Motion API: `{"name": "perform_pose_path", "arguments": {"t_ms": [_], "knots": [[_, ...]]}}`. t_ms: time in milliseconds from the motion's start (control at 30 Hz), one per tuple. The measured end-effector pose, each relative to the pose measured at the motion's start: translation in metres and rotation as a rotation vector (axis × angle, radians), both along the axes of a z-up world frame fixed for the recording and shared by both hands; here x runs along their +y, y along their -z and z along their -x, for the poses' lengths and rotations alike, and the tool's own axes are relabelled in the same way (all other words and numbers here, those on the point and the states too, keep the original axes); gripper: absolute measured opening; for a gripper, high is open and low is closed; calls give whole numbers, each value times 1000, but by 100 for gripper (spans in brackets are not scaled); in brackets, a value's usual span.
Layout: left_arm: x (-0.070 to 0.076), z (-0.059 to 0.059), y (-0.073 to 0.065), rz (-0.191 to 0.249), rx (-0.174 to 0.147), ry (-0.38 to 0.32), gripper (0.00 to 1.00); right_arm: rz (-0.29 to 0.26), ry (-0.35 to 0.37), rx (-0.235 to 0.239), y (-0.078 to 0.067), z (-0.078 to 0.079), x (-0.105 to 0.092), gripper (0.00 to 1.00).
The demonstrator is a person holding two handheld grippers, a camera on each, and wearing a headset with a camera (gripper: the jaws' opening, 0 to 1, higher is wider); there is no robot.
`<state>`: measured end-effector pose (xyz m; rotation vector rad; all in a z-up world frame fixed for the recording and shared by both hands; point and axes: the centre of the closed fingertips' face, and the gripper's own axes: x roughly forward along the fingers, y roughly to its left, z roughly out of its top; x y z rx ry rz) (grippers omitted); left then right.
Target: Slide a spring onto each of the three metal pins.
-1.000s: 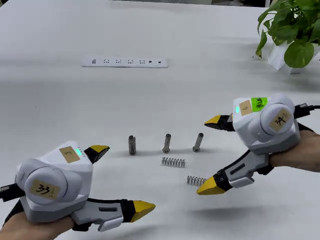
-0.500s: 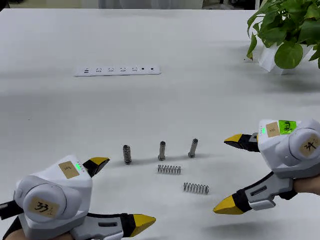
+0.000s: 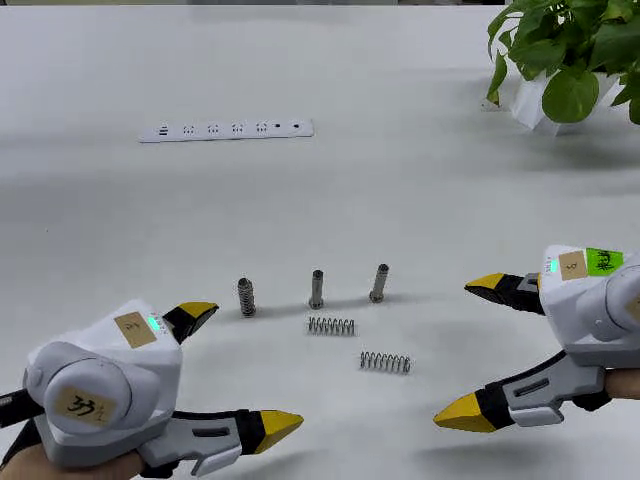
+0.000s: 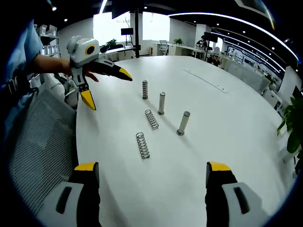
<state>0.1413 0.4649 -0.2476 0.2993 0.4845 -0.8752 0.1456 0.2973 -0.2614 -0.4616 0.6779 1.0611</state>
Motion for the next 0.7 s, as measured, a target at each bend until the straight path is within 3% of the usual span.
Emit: {"name": "perform_pose_path", "arguments": {"t_ms": [133,267,333,467,700], "knots": [[-9,-6,-6,-59,-79,52,72,-11,8,12,3,6,3,94],[-20,-12,-6,-75,-82,84,51,-21,13,17,4,8,4,94],[-26,-17,-4,-83,-90,95,46,-20,15,17,3,10,3,94],[-38,-28,1,-74,-60,93,45,-27,28,18,2,10,0,93],[-55,-34,18,-118,-15,132,44,-34,47,23,3,13,-5,92]]}}
